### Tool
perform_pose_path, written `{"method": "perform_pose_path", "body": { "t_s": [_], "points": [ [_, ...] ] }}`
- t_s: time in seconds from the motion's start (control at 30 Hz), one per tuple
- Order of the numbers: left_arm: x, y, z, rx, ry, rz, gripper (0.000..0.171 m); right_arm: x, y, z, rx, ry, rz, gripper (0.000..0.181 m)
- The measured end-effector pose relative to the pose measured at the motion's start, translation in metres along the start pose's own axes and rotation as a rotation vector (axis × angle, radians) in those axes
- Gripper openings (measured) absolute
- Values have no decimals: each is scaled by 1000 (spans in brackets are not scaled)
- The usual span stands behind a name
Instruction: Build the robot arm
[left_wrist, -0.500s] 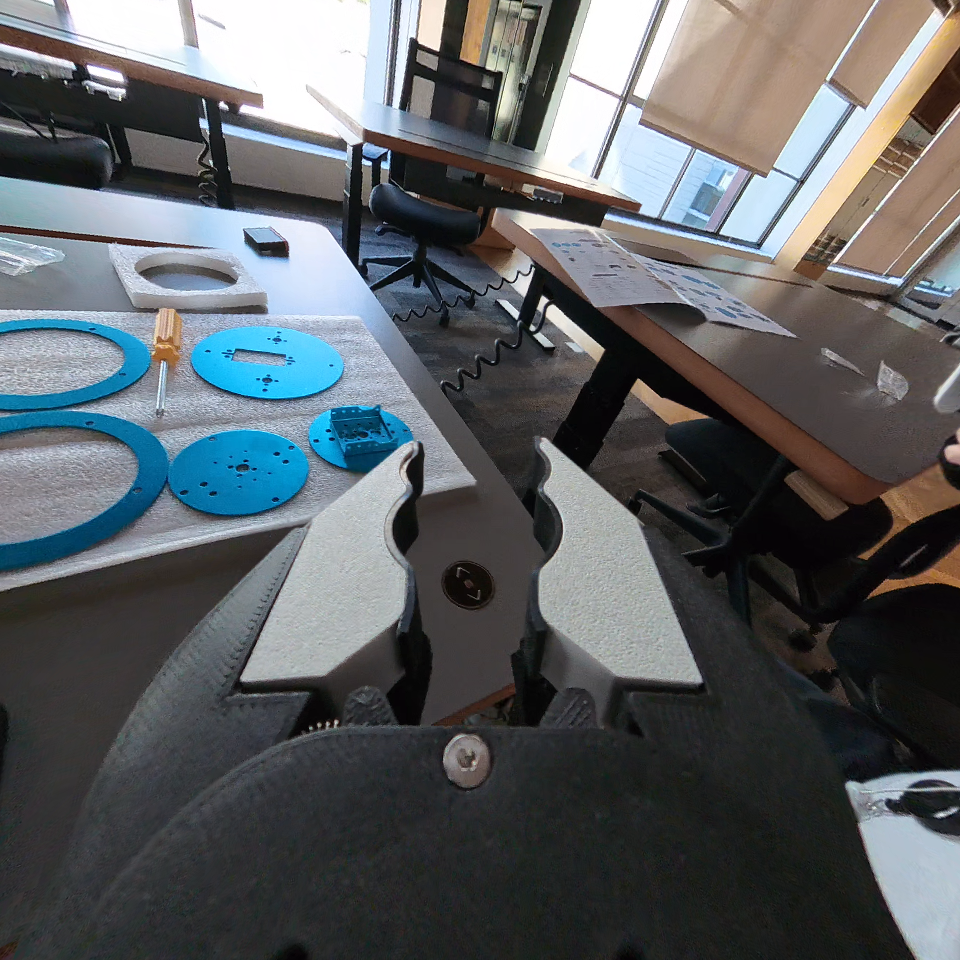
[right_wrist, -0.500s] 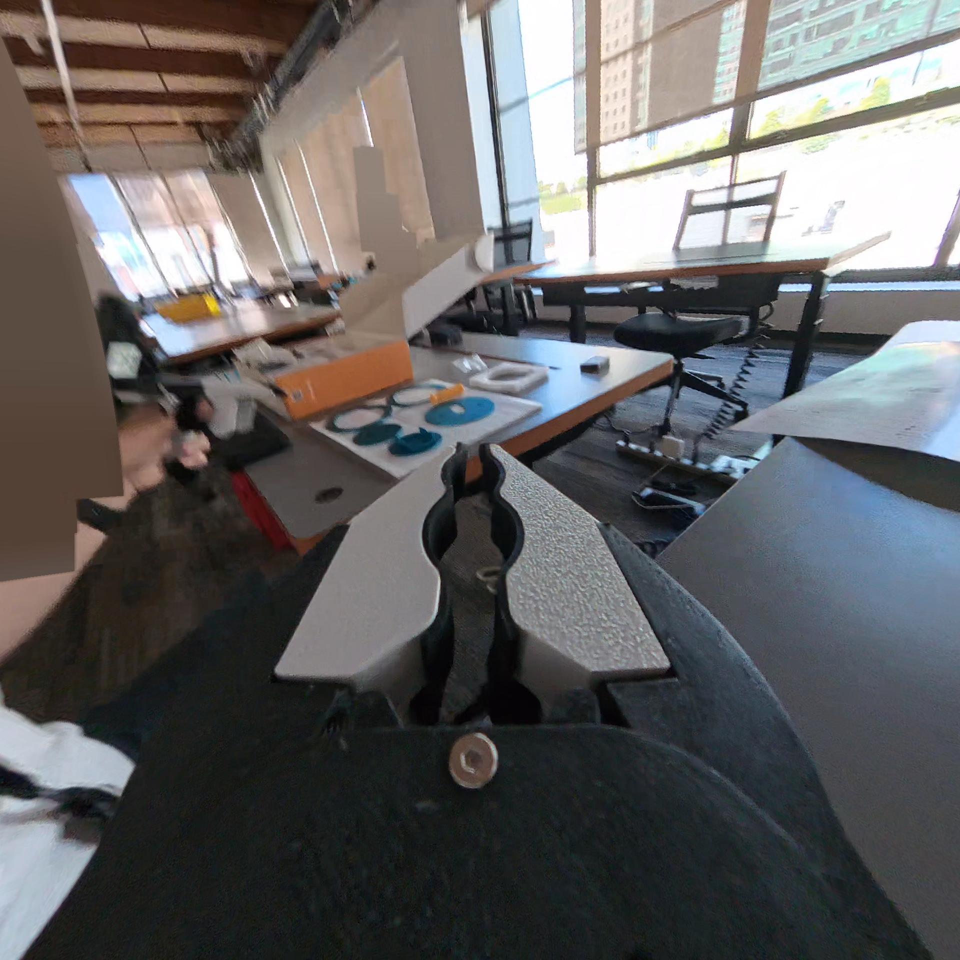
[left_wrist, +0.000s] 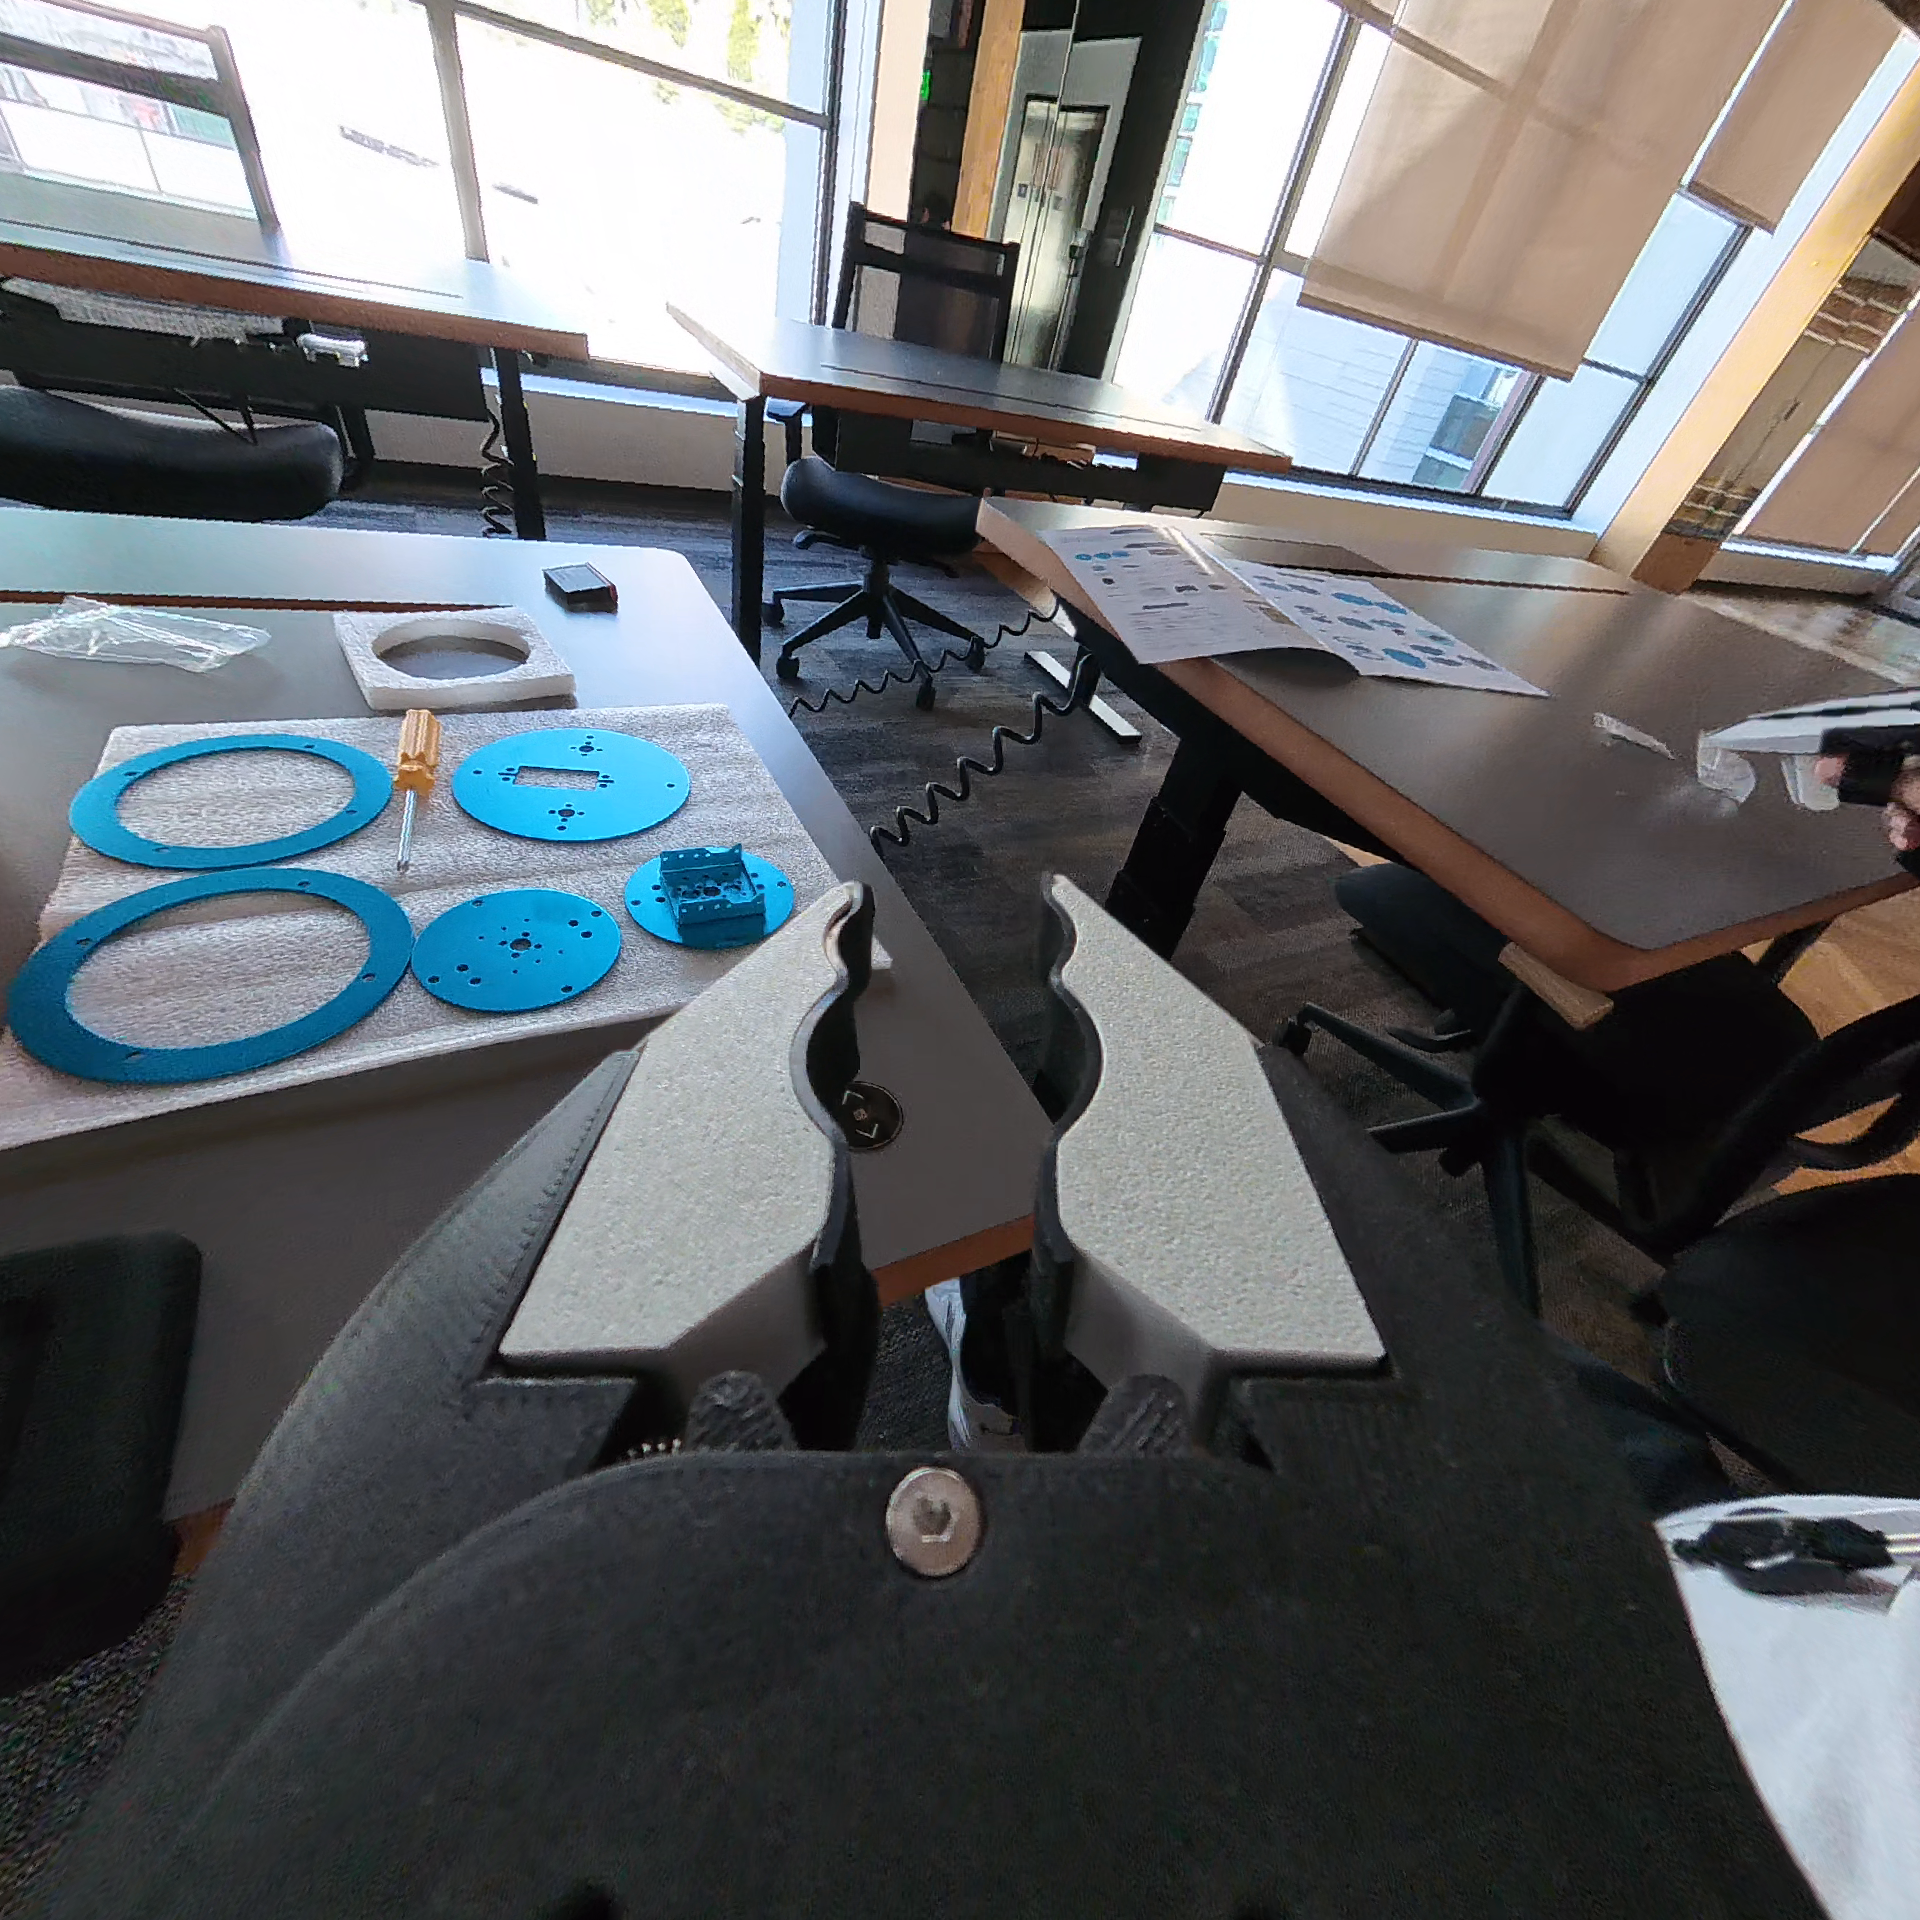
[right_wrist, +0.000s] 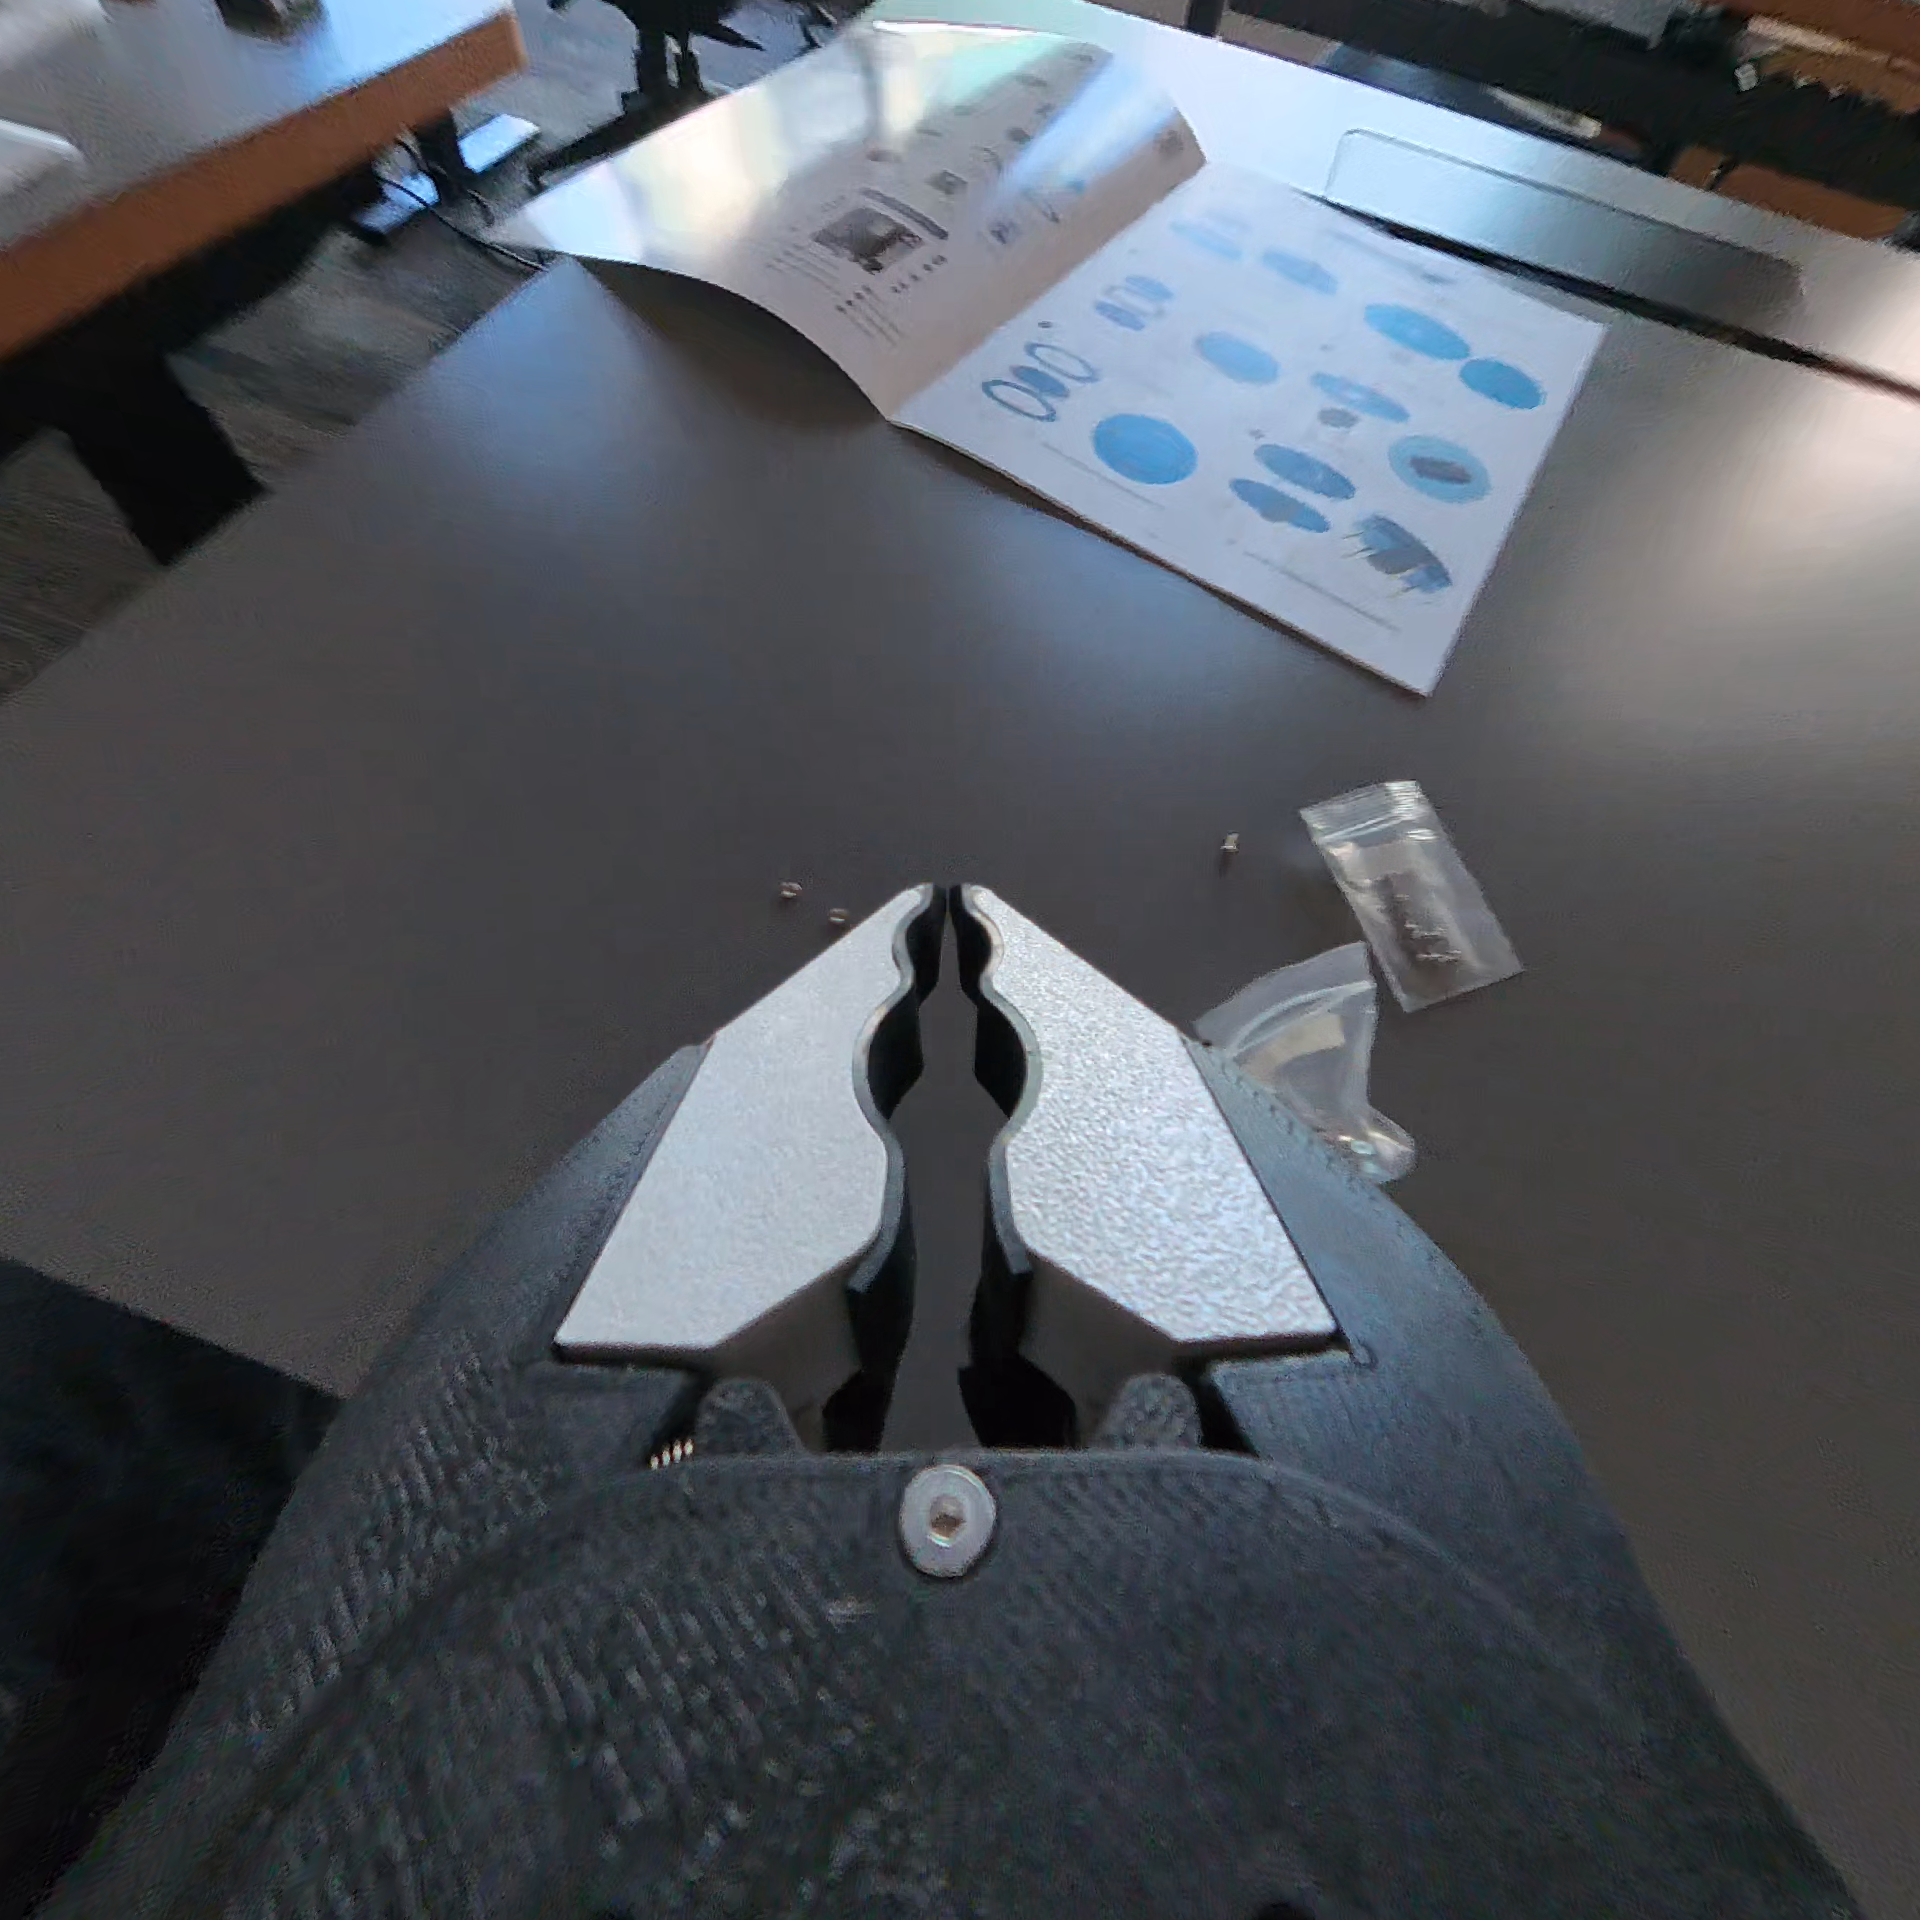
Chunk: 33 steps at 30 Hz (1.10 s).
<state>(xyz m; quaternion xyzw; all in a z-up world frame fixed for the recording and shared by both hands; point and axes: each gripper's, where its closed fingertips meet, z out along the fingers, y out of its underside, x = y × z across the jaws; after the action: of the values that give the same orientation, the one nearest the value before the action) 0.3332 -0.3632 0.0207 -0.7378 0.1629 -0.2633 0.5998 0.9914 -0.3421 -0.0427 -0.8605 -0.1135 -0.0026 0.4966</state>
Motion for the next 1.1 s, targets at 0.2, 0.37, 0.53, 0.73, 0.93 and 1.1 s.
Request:
{"method": "perform_pose_path", "body": {
  "t_s": [0.2,0.37,0.53,0.73,0.93,1.1],
  "points": [
    [1,2,-34,-21,-86,41,29,45,-17,3,-166,27,-84,0],
    [2,-4,-63,6,-131,31,29,66,-20,41,-475,-135,-28,3],
    [2,-8,-94,30,-206,2,29,71,-11,47,-654,-117,-14,4],
    [-5,-3,-130,14,-319,34,36,73,-29,41,-458,-26,-135,6],
    [1,-8,-133,44,-277,9,38,70,-40,29,-385,-51,-213,5],
    [5,-5,-135,40,-284,29,37,67,-30,34,-442,-101,-185,2]
  ]
}}
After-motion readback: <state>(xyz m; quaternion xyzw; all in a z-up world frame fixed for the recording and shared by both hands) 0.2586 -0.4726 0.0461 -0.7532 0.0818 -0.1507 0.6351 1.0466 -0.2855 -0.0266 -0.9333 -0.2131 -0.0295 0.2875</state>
